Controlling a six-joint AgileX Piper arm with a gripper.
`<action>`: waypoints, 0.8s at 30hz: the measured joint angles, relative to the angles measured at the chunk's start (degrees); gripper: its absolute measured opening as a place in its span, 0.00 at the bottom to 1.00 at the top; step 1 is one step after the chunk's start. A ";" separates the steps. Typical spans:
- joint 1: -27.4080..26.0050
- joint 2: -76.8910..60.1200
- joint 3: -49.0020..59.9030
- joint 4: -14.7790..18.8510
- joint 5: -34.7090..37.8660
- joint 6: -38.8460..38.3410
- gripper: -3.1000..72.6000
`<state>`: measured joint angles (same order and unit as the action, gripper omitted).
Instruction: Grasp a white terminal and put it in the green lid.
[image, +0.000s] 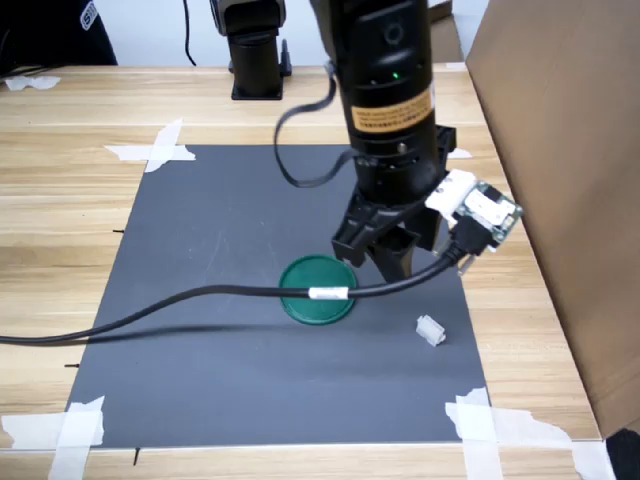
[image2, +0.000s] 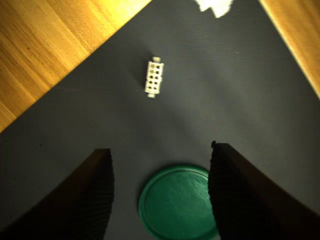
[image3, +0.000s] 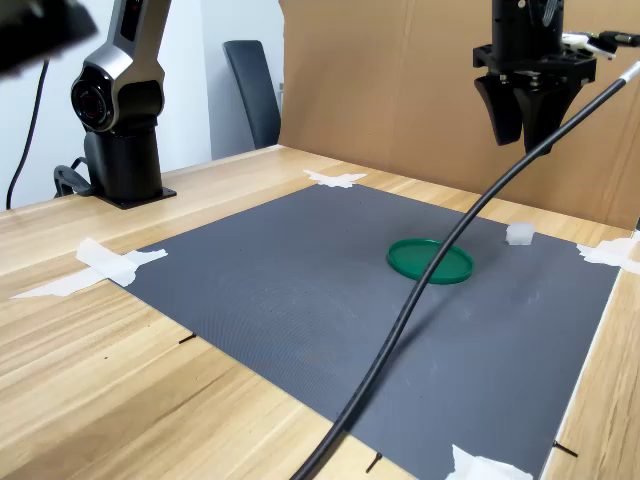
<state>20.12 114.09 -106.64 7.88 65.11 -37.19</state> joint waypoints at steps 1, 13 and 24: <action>0.29 0.32 0.00 0.00 -0.09 0.09 0.69; 3.16 10.82 -8.41 -1.07 1.24 2.74 0.69; 5.86 15.45 -13.21 -4.65 4.83 8.75 0.71</action>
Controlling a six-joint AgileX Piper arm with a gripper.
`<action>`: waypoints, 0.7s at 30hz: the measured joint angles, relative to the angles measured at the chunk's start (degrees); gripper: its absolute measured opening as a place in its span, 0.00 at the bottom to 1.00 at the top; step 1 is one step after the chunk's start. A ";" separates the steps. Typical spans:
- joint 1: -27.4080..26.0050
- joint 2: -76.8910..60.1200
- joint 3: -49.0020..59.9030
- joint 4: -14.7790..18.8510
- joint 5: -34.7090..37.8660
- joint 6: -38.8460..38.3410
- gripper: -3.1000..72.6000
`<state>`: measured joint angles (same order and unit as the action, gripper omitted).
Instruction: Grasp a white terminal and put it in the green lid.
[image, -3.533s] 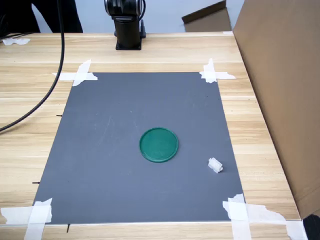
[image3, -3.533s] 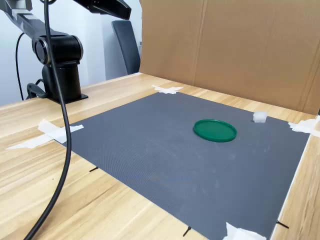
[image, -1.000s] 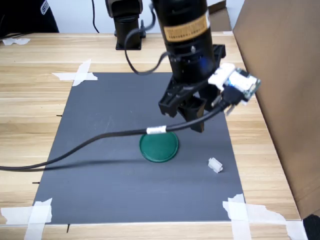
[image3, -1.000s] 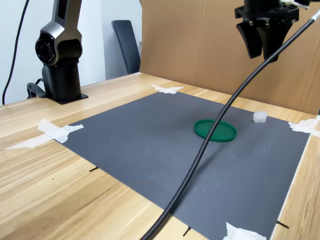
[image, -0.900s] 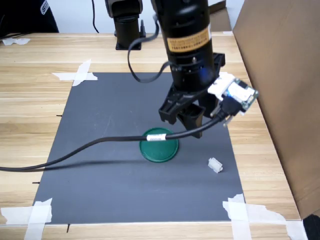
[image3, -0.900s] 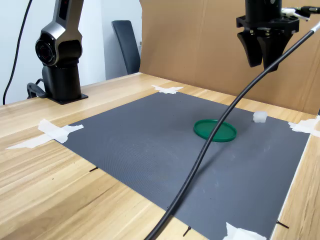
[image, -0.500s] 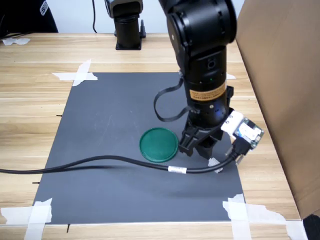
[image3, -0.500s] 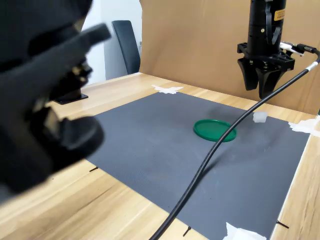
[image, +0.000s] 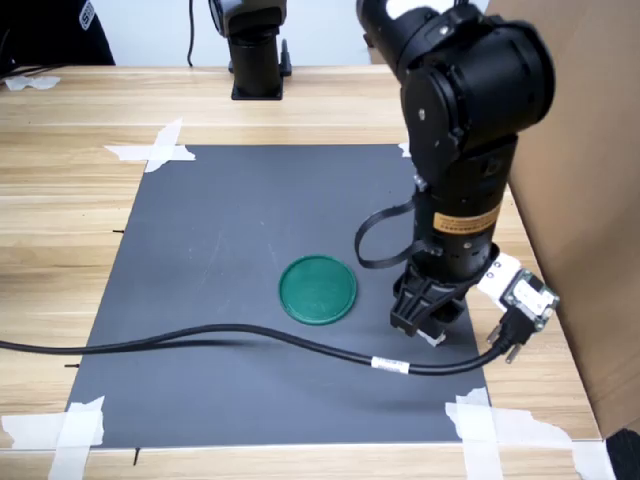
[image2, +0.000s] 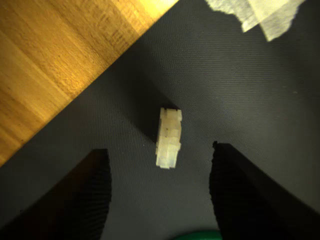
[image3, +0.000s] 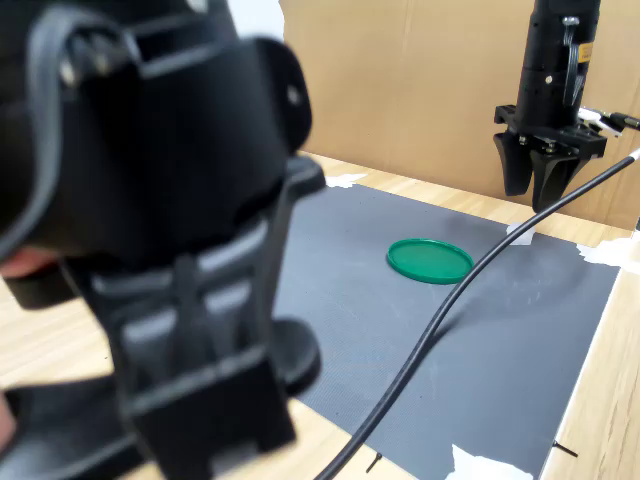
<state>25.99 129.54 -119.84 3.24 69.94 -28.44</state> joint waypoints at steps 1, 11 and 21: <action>0.00 0.72 0.01 0.07 0.00 0.00 0.71; 0.00 4.26 0.01 0.84 -0.62 0.00 0.71; 0.00 4.45 0.01 -2.80 -0.83 1.23 0.15</action>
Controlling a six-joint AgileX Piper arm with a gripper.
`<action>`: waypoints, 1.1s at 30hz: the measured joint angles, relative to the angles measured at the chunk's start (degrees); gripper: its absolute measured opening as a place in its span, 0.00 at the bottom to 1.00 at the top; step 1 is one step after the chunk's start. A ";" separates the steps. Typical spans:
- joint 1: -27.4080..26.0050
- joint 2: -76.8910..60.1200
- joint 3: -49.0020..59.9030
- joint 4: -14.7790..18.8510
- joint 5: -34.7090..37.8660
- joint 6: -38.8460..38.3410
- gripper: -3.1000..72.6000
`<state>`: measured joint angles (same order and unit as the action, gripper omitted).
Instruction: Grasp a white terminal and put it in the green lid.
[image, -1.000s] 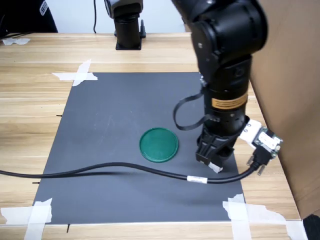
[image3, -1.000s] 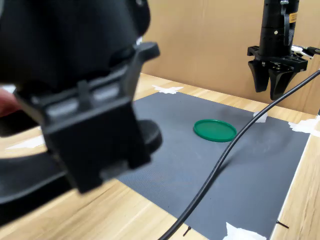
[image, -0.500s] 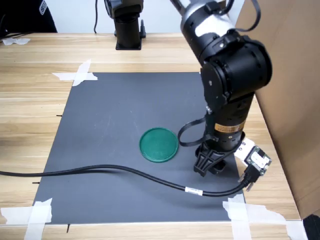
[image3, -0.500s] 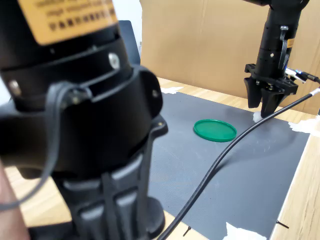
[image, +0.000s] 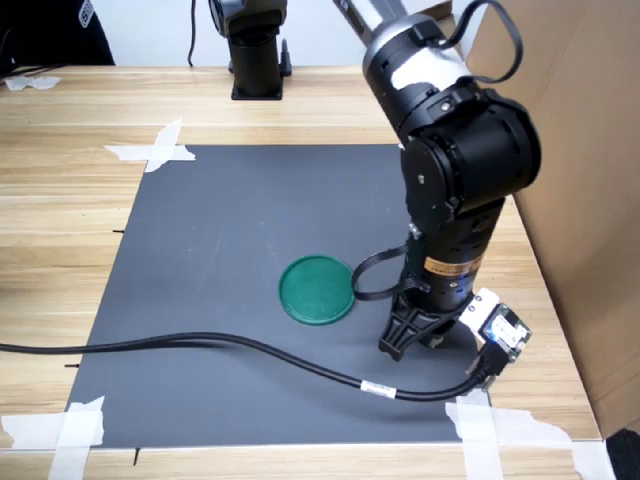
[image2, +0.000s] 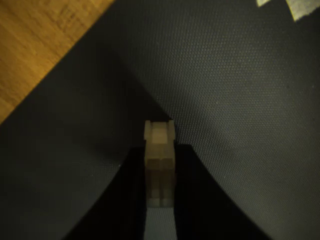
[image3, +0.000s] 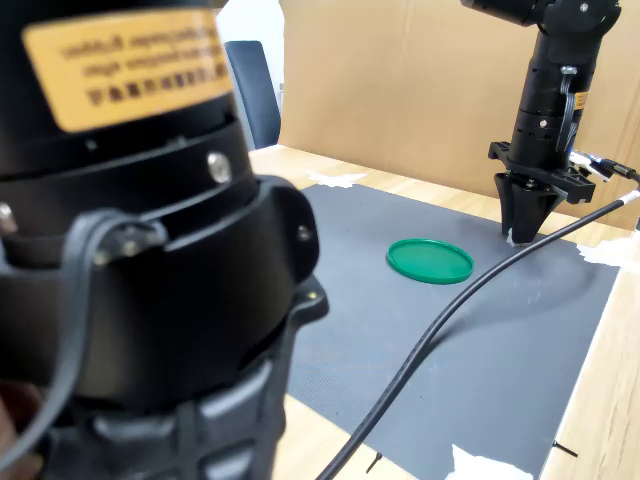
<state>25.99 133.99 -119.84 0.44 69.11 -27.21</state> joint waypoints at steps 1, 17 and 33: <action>0.00 0.00 0.00 -0.06 0.06 0.04 0.15; 0.00 -14.97 0.21 -0.44 1.28 -0.44 0.15; -7.34 -27.41 20.73 0.90 1.38 -4.72 0.15</action>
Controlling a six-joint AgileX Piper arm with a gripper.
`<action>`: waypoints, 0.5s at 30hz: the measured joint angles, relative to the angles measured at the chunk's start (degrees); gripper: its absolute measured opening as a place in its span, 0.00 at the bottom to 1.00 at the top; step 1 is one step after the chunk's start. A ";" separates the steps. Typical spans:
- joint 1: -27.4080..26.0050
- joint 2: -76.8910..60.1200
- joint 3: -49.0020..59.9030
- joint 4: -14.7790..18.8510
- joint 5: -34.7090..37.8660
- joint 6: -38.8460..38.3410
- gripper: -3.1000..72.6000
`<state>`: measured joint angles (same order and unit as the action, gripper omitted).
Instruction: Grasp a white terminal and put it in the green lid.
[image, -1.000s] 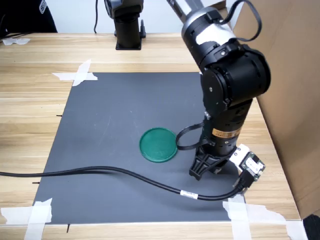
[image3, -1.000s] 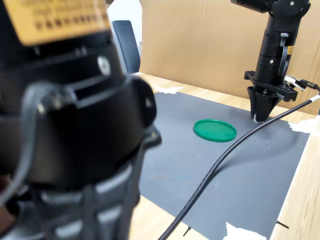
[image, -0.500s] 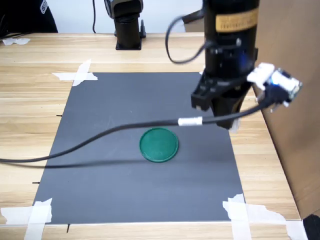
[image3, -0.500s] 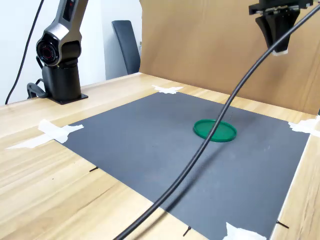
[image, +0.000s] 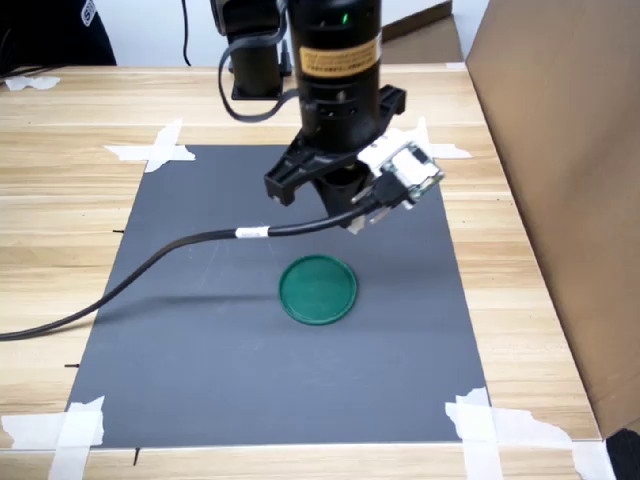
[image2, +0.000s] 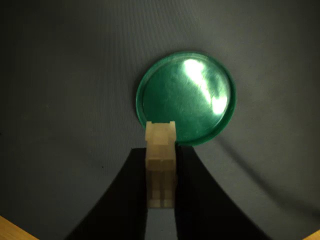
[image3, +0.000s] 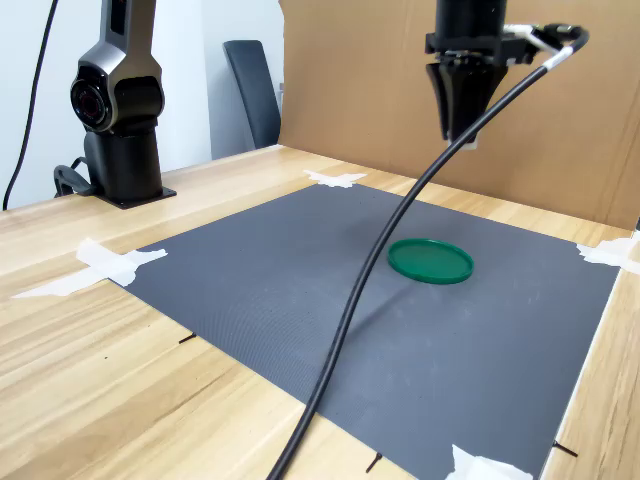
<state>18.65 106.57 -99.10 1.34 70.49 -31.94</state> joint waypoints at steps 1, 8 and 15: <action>-0.12 -0.20 1.01 -0.09 -0.09 -0.12 0.15; -3.51 -1.71 12.79 -0.76 -7.57 -3.09 0.15; -5.86 3.31 14.69 0.72 -12.74 -7.56 0.15</action>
<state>12.80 109.89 -84.41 2.06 57.75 -39.49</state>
